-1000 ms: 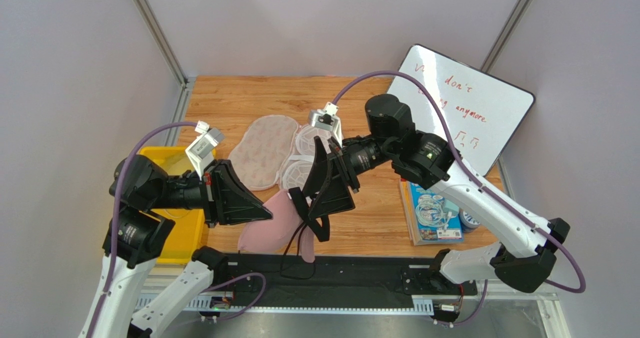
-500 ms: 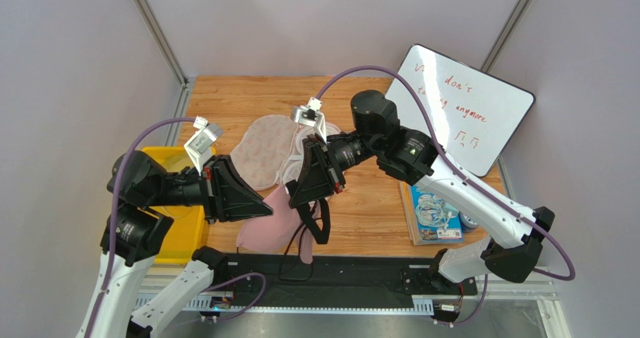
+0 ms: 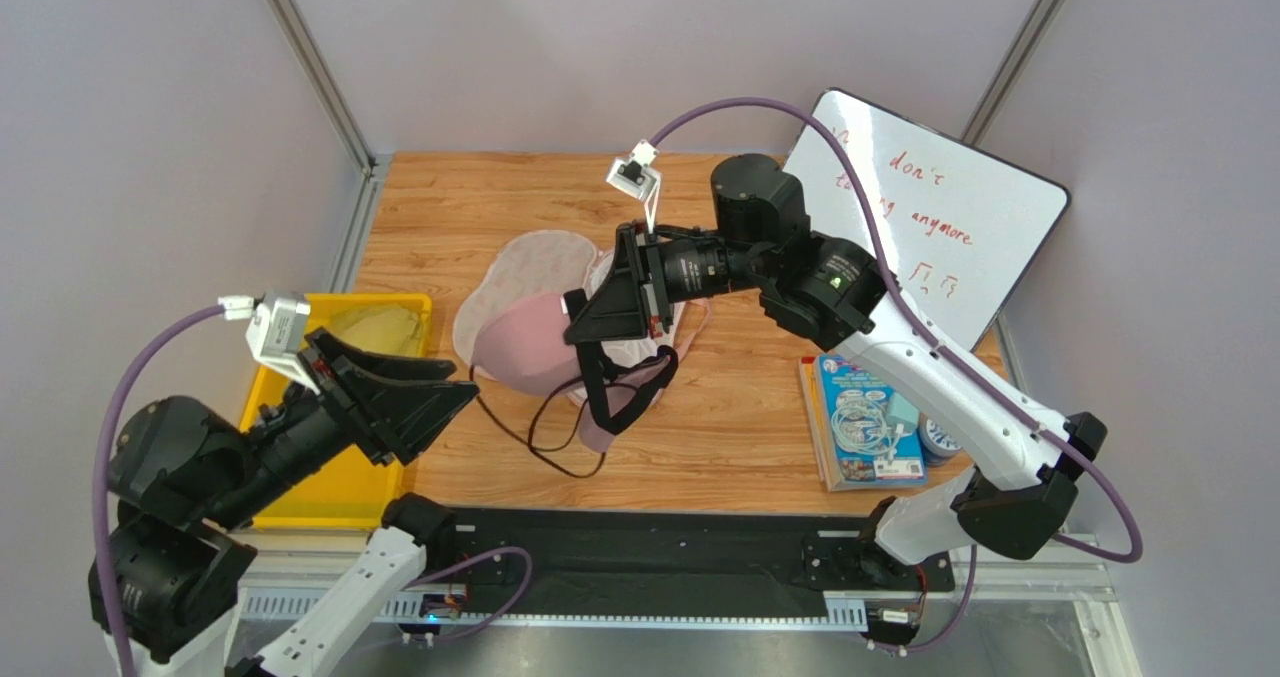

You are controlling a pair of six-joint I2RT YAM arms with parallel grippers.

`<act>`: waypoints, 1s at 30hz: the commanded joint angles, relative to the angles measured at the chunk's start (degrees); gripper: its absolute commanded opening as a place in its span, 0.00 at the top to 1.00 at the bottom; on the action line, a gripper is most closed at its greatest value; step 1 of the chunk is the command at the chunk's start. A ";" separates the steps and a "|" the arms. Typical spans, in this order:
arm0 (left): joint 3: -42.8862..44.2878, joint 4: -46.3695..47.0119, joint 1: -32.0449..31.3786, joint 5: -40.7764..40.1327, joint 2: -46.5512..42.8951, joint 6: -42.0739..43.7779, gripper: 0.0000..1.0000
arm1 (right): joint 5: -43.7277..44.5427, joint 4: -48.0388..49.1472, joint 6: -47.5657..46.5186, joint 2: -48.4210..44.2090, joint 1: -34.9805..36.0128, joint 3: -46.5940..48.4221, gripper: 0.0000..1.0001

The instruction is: Place the bra in the laundry bag and zip it closed

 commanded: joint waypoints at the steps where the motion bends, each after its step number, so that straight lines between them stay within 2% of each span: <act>1: -3.54 0.97 -0.20 -0.65 -1.54 0.80 0.43 | 16.97 -3.13 3.89 0.07 -0.71 5.72 1.00; 4: -8.81 4.84 -0.11 3.95 -2.94 -1.04 0.46 | 23.48 -4.45 5.04 1.48 -0.97 9.14 1.00; 9: -18.74 9.58 -0.11 2.39 -8.12 -4.29 0.45 | 30.07 -5.24 10.57 4.20 -1.59 13.55 1.00; 14: -28.13 16.79 -0.20 0.10 -14.79 -12.97 0.34 | 38.24 -3.67 17.94 5.35 -1.85 17.06 1.00; 18: -38.25 30.99 -0.11 0.10 -19.20 -20.11 0.26 | 42.73 -1.64 23.56 8.24 -1.94 21.63 1.00; 22: -48.35 39.55 -0.11 -3.94 -22.54 -23.72 0.24 | 45.11 1.69 29.47 10.79 -2.03 23.75 1.00; 23: -49.77 43.22 -0.20 -4.82 -23.76 -24.34 0.24 | 45.72 3.27 30.61 11.06 -2.03 23.92 1.00; 27: -54.17 48.51 -0.20 -11.66 -25.71 -25.13 0.23 | 46.70 6.01 35.01 11.50 -1.94 24.10 1.00; 30: -58.48 57.22 -0.11 -14.92 -25.80 -25.83 0.21 | 49.24 7.77 37.03 11.50 -1.94 23.84 1.00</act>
